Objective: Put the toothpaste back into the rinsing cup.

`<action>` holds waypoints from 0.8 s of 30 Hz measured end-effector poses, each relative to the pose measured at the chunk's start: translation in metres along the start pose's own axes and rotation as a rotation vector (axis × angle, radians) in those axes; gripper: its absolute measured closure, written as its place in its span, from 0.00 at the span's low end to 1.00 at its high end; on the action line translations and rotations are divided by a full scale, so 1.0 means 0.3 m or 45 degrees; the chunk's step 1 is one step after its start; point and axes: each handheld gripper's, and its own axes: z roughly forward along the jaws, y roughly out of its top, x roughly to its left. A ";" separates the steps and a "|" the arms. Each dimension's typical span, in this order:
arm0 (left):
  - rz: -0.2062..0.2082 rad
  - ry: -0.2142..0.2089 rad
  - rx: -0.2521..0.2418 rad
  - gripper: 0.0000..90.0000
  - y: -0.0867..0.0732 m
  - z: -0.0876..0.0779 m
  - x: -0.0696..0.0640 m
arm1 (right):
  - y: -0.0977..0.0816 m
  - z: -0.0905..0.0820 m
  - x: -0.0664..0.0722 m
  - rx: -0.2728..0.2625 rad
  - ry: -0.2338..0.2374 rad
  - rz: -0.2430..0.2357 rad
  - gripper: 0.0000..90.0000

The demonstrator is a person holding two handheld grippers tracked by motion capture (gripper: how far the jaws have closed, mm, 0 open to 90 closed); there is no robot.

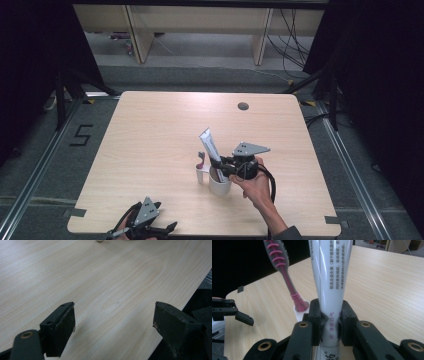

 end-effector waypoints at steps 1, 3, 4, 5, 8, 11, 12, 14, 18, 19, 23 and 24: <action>0.000 0.000 0.000 0.19 0.000 0.000 0.000 | 0.001 0.001 -0.002 0.017 0.010 -0.026 0.84; -0.014 -0.010 -0.014 0.19 0.000 0.002 -0.005 | -0.002 0.000 0.004 0.041 0.009 -0.013 0.84; -0.013 -0.010 -0.015 0.19 0.000 0.002 -0.005 | -0.003 0.001 0.001 0.036 0.017 -0.038 0.84; -0.013 -0.009 -0.014 0.19 0.000 0.002 -0.005 | -0.005 0.000 0.000 0.029 0.013 -0.044 0.84; -0.010 -0.008 -0.010 0.20 0.000 0.002 -0.004 | -0.010 -0.005 0.007 0.051 0.010 -0.013 0.84; -0.010 -0.009 -0.010 0.20 0.000 0.002 -0.004 | -0.011 -0.011 0.004 0.062 -0.018 -0.072 0.84; -0.009 -0.008 -0.008 0.20 0.000 0.002 -0.003 | -0.015 -0.007 0.007 0.065 -0.001 -0.066 0.84; -0.009 -0.009 -0.007 0.20 0.000 0.002 -0.004 | -0.018 -0.013 0.008 0.085 -0.025 -0.087 0.84; -0.012 -0.009 -0.010 0.20 0.000 0.002 -0.004 | -0.027 -0.013 0.005 0.094 -0.033 -0.076 0.84; -0.015 -0.009 -0.012 0.20 0.000 0.002 -0.004 | -0.028 -0.013 0.005 0.103 -0.026 -0.065 0.84; -0.013 -0.009 -0.009 0.20 0.000 0.002 -0.005 | -0.034 -0.017 0.007 0.140 -0.028 -0.061 0.84; -0.015 -0.009 -0.009 0.20 0.000 0.003 -0.005 | -0.037 -0.016 0.010 0.145 -0.034 -0.062 0.84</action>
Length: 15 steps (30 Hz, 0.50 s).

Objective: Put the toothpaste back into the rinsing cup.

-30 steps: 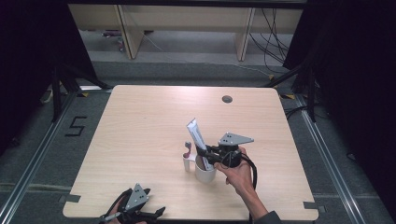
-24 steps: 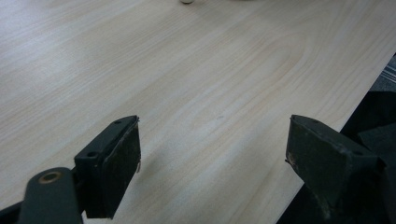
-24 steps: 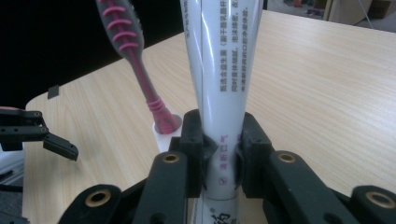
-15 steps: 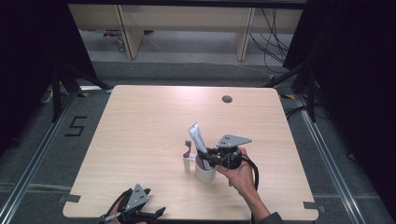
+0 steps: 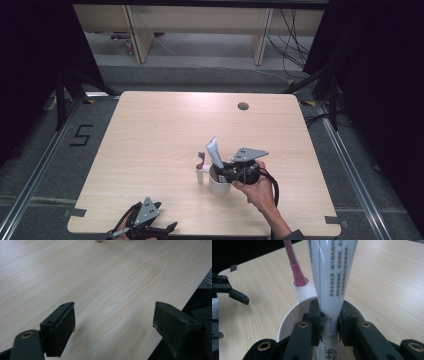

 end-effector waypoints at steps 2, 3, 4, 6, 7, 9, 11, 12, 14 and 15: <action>0.000 0.000 0.000 0.20 0.000 0.000 0.000 | -0.004 -0.001 -0.006 0.013 0.005 -0.027 0.84; -0.001 0.001 0.000 0.20 0.000 0.000 0.000 | -0.006 0.000 -0.005 0.011 0.014 -0.009 0.84; 0.002 0.001 0.001 0.20 0.000 0.000 0.000 | -0.006 -0.002 -0.005 0.014 0.014 -0.004 0.84; 0.000 0.001 0.002 0.20 0.000 0.000 0.000 | -0.004 -0.007 -0.008 0.001 0.006 -0.014 0.82; 0.001 0.001 0.003 0.20 0.000 0.000 0.000 | -0.003 -0.010 -0.006 0.003 0.024 0.007 0.82; 0.003 0.001 0.003 0.20 0.000 0.000 0.000 | -0.001 -0.016 -0.007 -0.011 0.016 0.000 0.81; 0.003 0.002 0.005 0.20 0.000 0.000 0.000 | -0.002 -0.020 -0.001 -0.005 0.023 0.027 0.81; 0.003 0.001 0.004 0.20 0.000 0.000 0.000 | -0.002 -0.022 -0.002 -0.008 0.018 0.028 0.81; 0.003 0.001 0.004 0.20 0.000 0.000 0.000 | -0.002 -0.024 -0.009 -0.019 0.007 -0.004 0.81; 0.003 0.002 0.004 0.20 0.000 0.000 0.000 | -0.003 -0.021 -0.010 -0.032 0.025 -0.001 0.80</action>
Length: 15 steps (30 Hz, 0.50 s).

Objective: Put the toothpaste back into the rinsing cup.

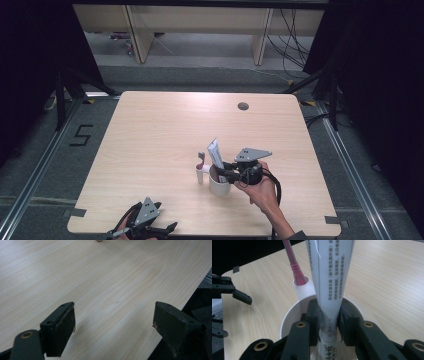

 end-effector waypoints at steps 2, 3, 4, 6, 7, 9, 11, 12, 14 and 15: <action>0.000 0.000 0.000 0.20 0.000 0.000 0.000 | 0.000 -0.006 0.002 0.006 0.014 0.034 0.79; 0.001 0.000 0.000 0.20 0.000 0.000 0.000 | -0.001 -0.008 0.002 -0.009 0.005 0.033 0.78; 0.001 0.000 -0.001 0.20 0.000 0.000 0.000 | 0.001 -0.013 -0.001 -0.015 0.000 0.014 0.77; 0.000 0.000 0.000 0.20 0.000 0.000 0.000 | 0.002 -0.023 0.005 -0.021 0.003 0.052 0.76; 0.001 0.000 -0.001 0.20 0.000 0.000 0.000 | 0.003 -0.028 0.005 -0.046 -0.016 0.043 0.76; 0.001 0.000 0.000 0.20 0.000 0.000 -0.001 | 0.007 -0.041 0.001 -0.040 -0.017 0.044 0.75; 0.002 0.000 0.000 0.20 0.000 0.000 -0.001 | 0.007 -0.045 0.000 -0.054 0.001 0.067 0.73; 0.002 0.000 -0.001 0.20 0.000 0.000 -0.001 | 0.008 -0.048 -0.005 -0.049 0.004 0.061 0.72; 0.002 0.001 0.000 0.20 0.000 0.000 0.000 | 0.008 -0.055 -0.009 -0.055 -0.012 0.054 0.69; 0.001 0.000 -0.001 0.20 0.000 0.000 0.000 | 0.008 -0.056 -0.012 -0.071 -0.020 0.048 0.67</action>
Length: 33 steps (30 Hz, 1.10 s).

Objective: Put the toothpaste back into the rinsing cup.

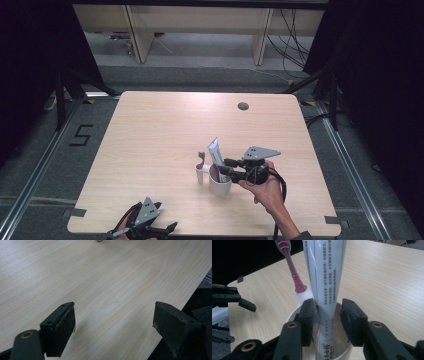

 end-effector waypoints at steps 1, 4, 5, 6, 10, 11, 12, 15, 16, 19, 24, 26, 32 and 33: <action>0.001 0.000 0.000 0.20 0.000 0.000 0.000 | 0.001 -0.002 -0.001 -0.009 0.012 0.009 0.65; 0.001 0.000 0.000 0.20 0.000 0.000 0.000 | 0.002 -0.007 -0.005 0.000 0.027 0.057 0.60; 0.001 0.000 0.000 0.20 0.000 0.000 0.000 | 0.002 -0.012 -0.005 -0.006 0.017 0.054 0.59; 0.001 -0.001 0.000 0.20 0.000 0.000 0.000 | 0.001 -0.013 -0.006 -0.017 0.025 0.073 0.58; 0.001 0.000 0.000 0.20 0.000 -0.001 0.000 | 0.002 -0.027 -0.008 -0.027 0.025 0.086 0.55; 0.001 0.000 -0.001 0.20 0.000 -0.001 0.000 | 0.002 -0.032 -0.003 -0.019 0.018 0.114 0.54; 0.001 0.000 -0.001 0.20 0.000 -0.001 0.000 | 0.002 -0.035 -0.007 -0.026 0.023 0.101 0.53; 0.000 0.000 -0.001 0.20 0.000 -0.001 0.000 | 0.004 -0.051 -0.015 -0.043 0.011 0.076 0.52; 0.001 0.000 -0.001 0.20 0.000 -0.001 0.000 | 0.003 -0.059 -0.015 -0.043 0.003 0.094 0.51; 0.001 0.001 -0.001 0.20 0.000 -0.001 0.000 | -0.001 -0.075 -0.024 -0.050 0.004 0.099 0.49; 0.004 0.012 0.004 0.20 -0.003 -0.003 0.002 | -0.021 -0.101 -0.037 -0.043 -0.029 0.121 0.46; 0.005 0.016 0.010 0.20 -0.002 -0.007 0.003 | -0.027 -0.113 -0.046 -0.043 -0.039 0.126 0.46; -0.003 0.013 -0.002 0.20 -0.004 -0.007 0.002 | -0.043 -0.136 -0.067 -0.044 -0.060 0.140 0.45; -0.003 0.013 -0.003 0.20 -0.005 -0.007 0.002 | -0.047 -0.140 -0.066 -0.037 -0.063 0.162 0.45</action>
